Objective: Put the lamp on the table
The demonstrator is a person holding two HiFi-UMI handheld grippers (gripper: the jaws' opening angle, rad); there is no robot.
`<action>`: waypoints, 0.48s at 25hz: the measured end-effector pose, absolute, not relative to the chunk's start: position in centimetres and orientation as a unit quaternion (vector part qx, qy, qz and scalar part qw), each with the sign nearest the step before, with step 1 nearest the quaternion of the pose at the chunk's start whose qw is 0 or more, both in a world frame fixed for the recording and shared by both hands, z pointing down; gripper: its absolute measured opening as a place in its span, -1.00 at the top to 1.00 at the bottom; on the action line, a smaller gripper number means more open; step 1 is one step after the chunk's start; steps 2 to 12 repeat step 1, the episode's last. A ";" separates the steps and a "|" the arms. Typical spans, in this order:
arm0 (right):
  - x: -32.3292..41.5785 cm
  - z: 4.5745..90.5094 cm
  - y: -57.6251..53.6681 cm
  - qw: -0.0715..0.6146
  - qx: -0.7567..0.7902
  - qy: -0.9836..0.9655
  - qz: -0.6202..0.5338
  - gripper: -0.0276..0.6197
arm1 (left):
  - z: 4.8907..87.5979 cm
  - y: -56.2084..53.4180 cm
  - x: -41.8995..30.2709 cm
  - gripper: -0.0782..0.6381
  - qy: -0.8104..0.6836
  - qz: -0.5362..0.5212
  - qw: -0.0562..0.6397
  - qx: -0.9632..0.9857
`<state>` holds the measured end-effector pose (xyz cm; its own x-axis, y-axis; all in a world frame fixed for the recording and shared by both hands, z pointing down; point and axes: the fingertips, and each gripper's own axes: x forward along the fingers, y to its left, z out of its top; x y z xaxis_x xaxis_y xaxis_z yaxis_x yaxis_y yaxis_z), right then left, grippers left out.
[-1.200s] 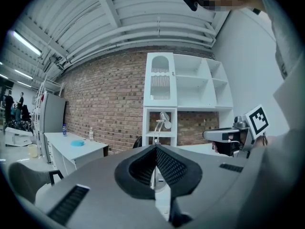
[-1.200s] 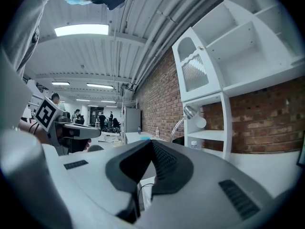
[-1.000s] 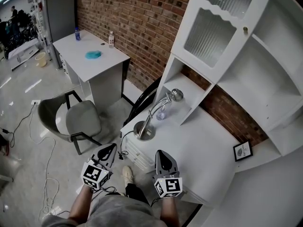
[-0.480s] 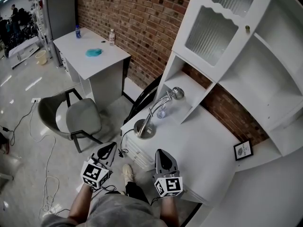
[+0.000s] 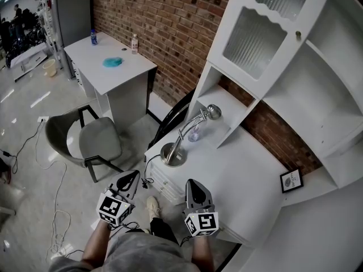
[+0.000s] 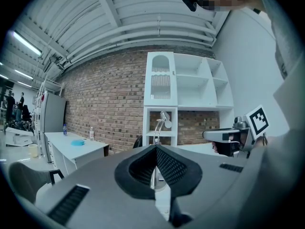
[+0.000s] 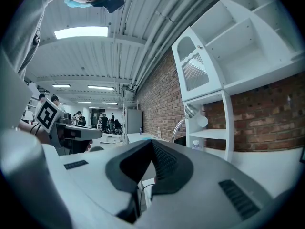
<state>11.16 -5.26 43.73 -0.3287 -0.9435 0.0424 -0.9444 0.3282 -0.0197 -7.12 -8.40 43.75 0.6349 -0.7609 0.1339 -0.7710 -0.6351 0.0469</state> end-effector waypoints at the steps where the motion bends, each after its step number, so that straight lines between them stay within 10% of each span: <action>1: 11.1 43.7 -5.3 0.012 0.579 -0.815 0.021 0.85 | 43.8 -8.4 -7.1 0.78 -0.423 0.051 0.051 0.903; 12: 11.1 43.7 -5.3 0.012 0.579 -0.815 0.021 0.85 | 43.8 -8.4 -7.1 0.78 -0.423 0.051 0.051 0.903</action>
